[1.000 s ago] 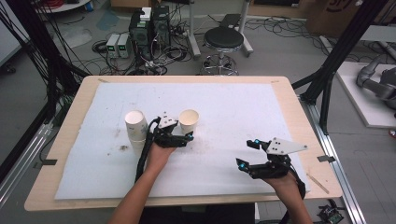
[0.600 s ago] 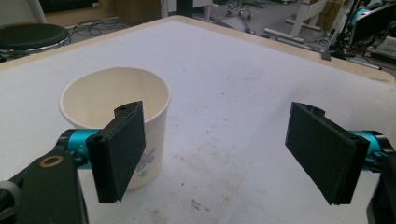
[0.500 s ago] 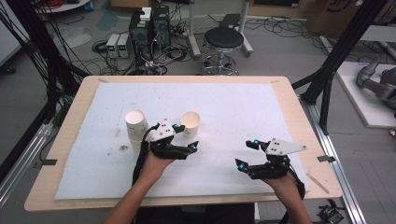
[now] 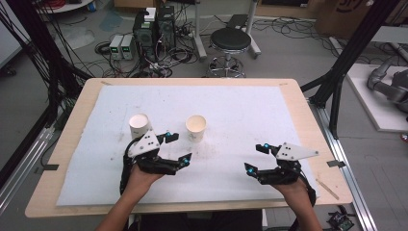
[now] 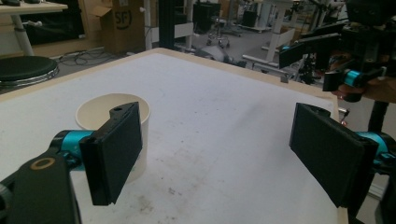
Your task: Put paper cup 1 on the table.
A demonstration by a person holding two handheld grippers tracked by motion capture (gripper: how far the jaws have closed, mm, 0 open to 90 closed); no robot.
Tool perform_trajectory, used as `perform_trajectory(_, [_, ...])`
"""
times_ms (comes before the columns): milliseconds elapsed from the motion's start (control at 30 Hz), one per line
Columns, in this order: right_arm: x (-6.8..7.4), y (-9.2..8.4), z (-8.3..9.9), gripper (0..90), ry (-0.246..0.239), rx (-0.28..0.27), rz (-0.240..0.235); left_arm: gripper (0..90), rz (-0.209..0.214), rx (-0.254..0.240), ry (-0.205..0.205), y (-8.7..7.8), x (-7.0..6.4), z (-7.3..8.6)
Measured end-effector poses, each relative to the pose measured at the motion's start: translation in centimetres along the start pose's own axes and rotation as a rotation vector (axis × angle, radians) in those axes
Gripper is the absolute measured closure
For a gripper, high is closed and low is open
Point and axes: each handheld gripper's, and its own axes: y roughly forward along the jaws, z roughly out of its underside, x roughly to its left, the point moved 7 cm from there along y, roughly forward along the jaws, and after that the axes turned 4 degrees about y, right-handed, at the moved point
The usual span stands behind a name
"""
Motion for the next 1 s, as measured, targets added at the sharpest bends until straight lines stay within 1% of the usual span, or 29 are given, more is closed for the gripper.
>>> perform_trajectory(67, [-0.1, -0.1, 0.0, 22.0, 0.006, 0.000, 0.001, 17.4, -0.004, -0.008, 0.000, -1.1, 0.3, 0.2])
perform_trajectory(100, [-0.1, -0.1, 0.1, 22.0, 0.005, 0.002, 0.004, 17.5, -0.018, -0.019, -0.001, -1.8, 0.5, 0.3])
perform_trajectory(133, [-0.2, -0.2, 0.1, 22.0, 0.010, 0.003, 0.004, 17.6, -0.023, -0.024, 0.002, -2.3, 0.7, 0.3])
perform_trajectory(200, [-0.4, -0.3, 0.2, 22.0, 0.009, 0.001, 0.010, 17.6, -0.026, -0.042, -0.013, -3.6, 1.2, 0.5])
perform_trajectory(233, [-0.5, -0.3, 0.2, 22.0, 0.012, -0.001, 0.012, 17.6, -0.022, -0.042, -0.014, -3.9, 1.3, 0.6])
perform_trajectory(300, [-0.5, -0.4, 0.2, 22.0, 0.019, -0.002, 0.011, 17.6, -0.032, -0.041, -0.012, -4.8, 1.7, 1.0])
perform_trajectory(400, [-0.6, -0.4, 0.1, 22.0, 0.013, -0.010, 0.017, 17.9, -0.043, -0.044, -0.014, -6.1, 2.1, 1.4])
perform_trajectory(433, [-0.7, -0.4, 0.2, 22.0, 0.014, -0.005, 0.020, 18.0, -0.047, -0.042, -0.011, -6.5, 2.2, 1.6])
perform_trajectory(467, [-0.7, -0.4, 0.2, 22.0, 0.014, -0.005, 0.022, 18.3, -0.047, -0.028, -0.014, -6.9, 2.3, 1.9])
perform_trajectory(567, [-0.8, -0.5, 0.3, 22.0, 0.024, -0.004, 0.025, 20.4, -0.011, -0.023, 0.005, -8.0, 1.9, 2.3])
perform_trajectory(633, [-0.9, -0.5, 0.3, 22.0, 0.021, -0.004, 0.028, 20.6, -0.004, -0.022, 0.013, -8.5, 1.7, 2.5])
perform_trajectory(700, [-0.9, -0.4, 0.3, 22.0, 0.024, 0.001, 0.028, 20.6, -0.011, -0.021, 0.021, -9.1, 1.7, 2.7])
perform_trajectory(767, [-0.9, -0.4, 0.3, 22.0, 0.021, -0.001, 0.029, 20.5, -0.028, -0.030, 0.010, -9.8, 2.0, 2.8])
perform_trajectory(833, [-0.9, -0.4, 0.3, 22.0, 0.017, -0.002, 0.030, 20.2, -0.046, -0.050, -0.003, -10.6, 2.2, 2.9])
perform_trajectory(867, [-0.9, -0.4, 0.3, 22.0, 0.018, -0.001, 0.031, 20.2, -0.055, -0.053, -0.001, -11.0, 2.3, 2.9])
perform_trajectory(933, [-0.9, -0.5, 0.2, 22.0, 0.014, -0.003, 0.034, 20.2, -0.079, -0.058, -0.002, -11.6, 2.6, 3.0])
perform_trajectory(1000, [-1.0, -0.5, 0.2, 22.0, 0.018, -0.005, 0.037, 19.5, -0.117, -0.066, -0.009, -12.3, 3.1, 3.1])
